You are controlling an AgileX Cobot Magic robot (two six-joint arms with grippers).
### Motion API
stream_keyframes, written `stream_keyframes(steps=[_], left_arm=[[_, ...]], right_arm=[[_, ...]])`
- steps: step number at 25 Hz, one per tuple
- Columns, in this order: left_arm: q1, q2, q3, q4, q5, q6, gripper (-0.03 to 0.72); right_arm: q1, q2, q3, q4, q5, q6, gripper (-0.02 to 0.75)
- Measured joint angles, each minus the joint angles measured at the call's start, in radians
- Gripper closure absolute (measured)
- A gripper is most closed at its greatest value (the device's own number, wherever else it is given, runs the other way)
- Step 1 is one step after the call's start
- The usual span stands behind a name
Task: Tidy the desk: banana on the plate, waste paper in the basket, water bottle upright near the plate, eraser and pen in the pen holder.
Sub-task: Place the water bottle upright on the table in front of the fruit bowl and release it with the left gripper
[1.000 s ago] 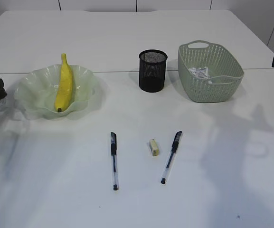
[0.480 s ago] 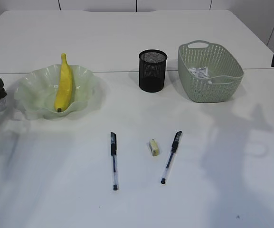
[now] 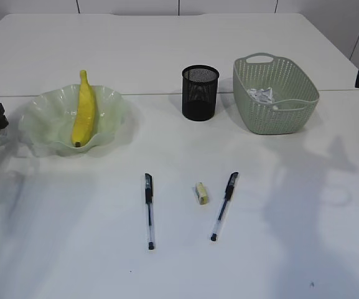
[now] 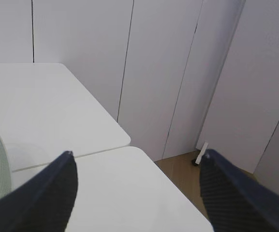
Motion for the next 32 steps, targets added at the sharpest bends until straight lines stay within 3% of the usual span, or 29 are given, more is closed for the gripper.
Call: stream_keyframes(steps=[32], left_arm=[[-0.025, 0.061, -0.069, -0.008, -0.043, 0.051, 0.315]], right_arm=[[0.0, 0.0, 0.0, -0.012, 0.0, 0.0, 0.149]])
